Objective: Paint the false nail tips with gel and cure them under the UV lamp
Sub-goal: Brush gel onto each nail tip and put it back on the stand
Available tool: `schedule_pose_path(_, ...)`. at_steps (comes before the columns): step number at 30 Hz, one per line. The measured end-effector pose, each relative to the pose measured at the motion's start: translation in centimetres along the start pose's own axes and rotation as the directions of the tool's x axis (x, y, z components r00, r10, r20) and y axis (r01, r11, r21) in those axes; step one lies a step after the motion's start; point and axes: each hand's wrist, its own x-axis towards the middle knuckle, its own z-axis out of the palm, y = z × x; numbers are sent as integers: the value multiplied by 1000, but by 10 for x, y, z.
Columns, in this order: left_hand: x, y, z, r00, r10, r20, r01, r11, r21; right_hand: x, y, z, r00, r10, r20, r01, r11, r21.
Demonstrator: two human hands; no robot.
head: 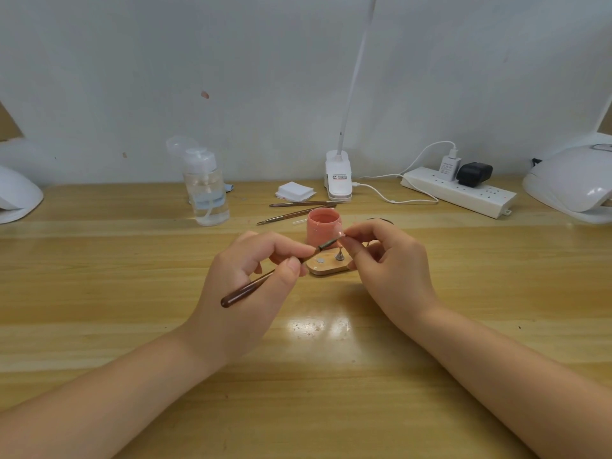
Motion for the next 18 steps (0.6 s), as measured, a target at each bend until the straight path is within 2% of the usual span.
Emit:
schedule_pose_path(4,-2,0,-1,1000,20,-19,-21,999,-33,0,-1,0,1000,9,-2,-9,1000,2)
schedule_pose_path(9,1,0,2,997,-69,-30,64,989,-137,0,-1,1,1000,-8,-1,8,1000,-9)
schedule_pose_path(18,0,0,0,996,-59,-65,51,992,-114,0,2,0,997,-74,-18,71,990,-121)
